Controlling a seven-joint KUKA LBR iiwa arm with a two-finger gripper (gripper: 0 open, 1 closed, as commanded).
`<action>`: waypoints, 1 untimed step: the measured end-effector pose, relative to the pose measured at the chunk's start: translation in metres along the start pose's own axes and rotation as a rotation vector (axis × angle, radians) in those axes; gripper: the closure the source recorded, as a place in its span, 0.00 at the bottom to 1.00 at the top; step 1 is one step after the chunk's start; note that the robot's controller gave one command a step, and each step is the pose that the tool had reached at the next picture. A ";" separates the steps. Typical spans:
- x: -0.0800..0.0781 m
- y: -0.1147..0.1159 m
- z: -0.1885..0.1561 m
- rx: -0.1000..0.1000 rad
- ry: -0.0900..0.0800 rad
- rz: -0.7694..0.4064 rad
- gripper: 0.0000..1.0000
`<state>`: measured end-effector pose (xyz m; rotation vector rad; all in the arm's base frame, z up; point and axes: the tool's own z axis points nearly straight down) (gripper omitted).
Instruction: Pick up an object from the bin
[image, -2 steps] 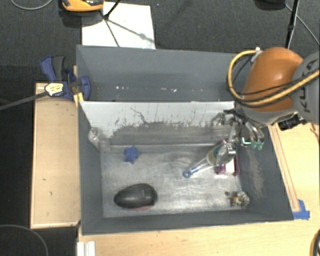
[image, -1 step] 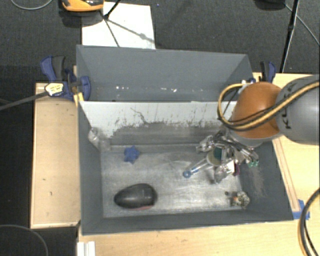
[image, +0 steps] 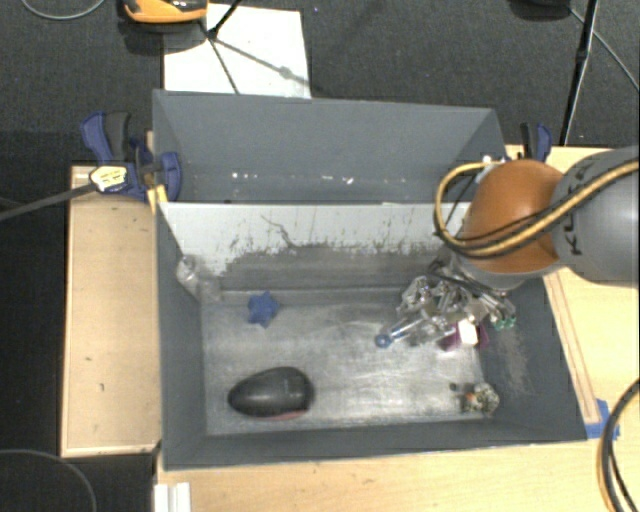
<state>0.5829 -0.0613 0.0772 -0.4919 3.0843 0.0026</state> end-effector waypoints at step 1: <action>0.008 0.009 -0.230 0.004 0.006 0.043 1.00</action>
Offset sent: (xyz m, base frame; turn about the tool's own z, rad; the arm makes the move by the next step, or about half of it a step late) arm -0.0163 0.0051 0.2245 0.0486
